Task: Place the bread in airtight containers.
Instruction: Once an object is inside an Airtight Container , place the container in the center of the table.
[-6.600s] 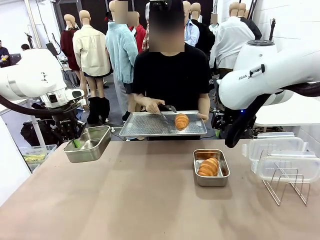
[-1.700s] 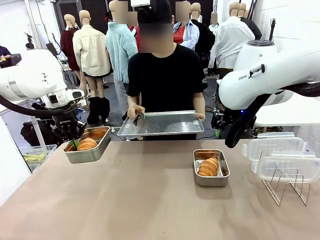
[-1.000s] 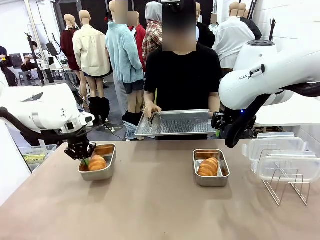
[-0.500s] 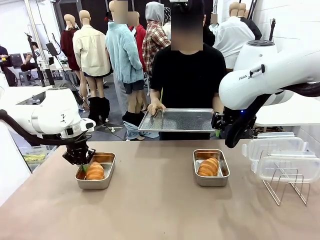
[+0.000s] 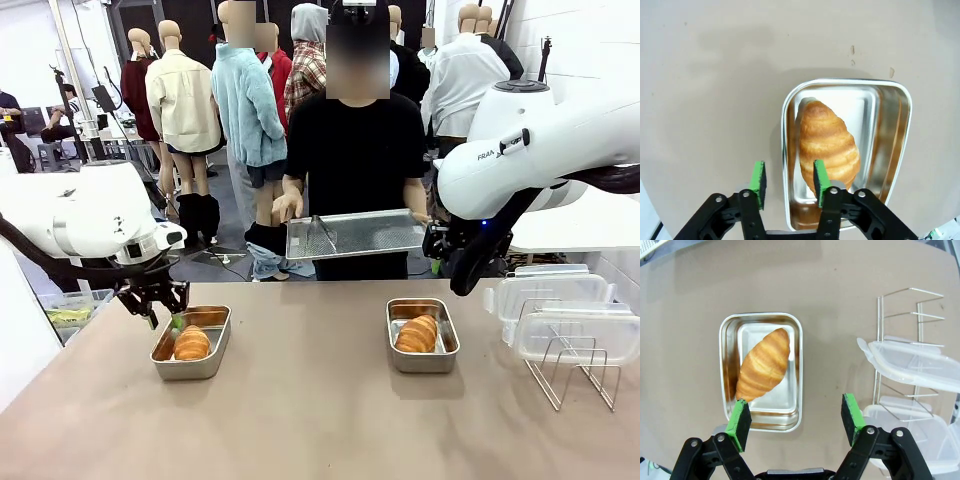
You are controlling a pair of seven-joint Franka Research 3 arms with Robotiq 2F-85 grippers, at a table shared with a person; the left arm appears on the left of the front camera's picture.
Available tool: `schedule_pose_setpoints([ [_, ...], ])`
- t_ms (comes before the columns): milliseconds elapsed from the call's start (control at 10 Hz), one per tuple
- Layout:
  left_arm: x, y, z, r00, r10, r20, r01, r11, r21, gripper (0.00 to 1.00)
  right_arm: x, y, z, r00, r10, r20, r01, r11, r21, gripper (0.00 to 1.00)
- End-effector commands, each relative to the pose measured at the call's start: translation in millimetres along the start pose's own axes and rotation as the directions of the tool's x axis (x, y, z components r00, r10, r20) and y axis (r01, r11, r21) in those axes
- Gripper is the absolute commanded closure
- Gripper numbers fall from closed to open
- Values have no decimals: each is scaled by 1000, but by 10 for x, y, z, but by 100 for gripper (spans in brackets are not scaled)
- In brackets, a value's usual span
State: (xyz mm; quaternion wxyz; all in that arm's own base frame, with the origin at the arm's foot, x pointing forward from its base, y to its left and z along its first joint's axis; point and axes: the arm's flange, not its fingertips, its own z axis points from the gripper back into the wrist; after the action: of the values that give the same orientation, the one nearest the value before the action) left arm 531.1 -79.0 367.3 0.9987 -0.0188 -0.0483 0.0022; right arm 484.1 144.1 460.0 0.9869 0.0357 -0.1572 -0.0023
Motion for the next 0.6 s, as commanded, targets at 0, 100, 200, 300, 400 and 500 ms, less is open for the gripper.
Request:
schedule_pose_setpoints([
  [0, -82, 191, 265, 996, 19, 90, -22, 1000, 23, 18, -22, -7, -19, 1000, -6, 5, 6, 1000, 8, 10],
  [100, -69, 323, 450, 992, 15, 122, -19, 999, 31, 18, -22, -7, -19, 1000, -6, 5, 6, 1000, 8, 10],
  [200, -41, 472, 622, 988, 15, 151, -21, 999, 35, 18, -22, -7, -19, 1000, -6, 5, 6, 1000, 8, 10],
  [300, -19, 612, 752, 987, 15, 162, -20, 999, 31, 18, -22, -7, -19, 1000, -6, 5, 6, 1000, 8, 10],
  [400, 26, 731, 831, 986, 31, 166, -38, 999, 36, 18, -22, -7, -19, 1000, -6, 5, 6, 1000, 8, 10],
  [500, 80, 840, 869, 984, 49, 173, -59, 997, 52, 18, -22, -7, -19, 1000, -6, 5, 6, 1000, 8, 10],
])
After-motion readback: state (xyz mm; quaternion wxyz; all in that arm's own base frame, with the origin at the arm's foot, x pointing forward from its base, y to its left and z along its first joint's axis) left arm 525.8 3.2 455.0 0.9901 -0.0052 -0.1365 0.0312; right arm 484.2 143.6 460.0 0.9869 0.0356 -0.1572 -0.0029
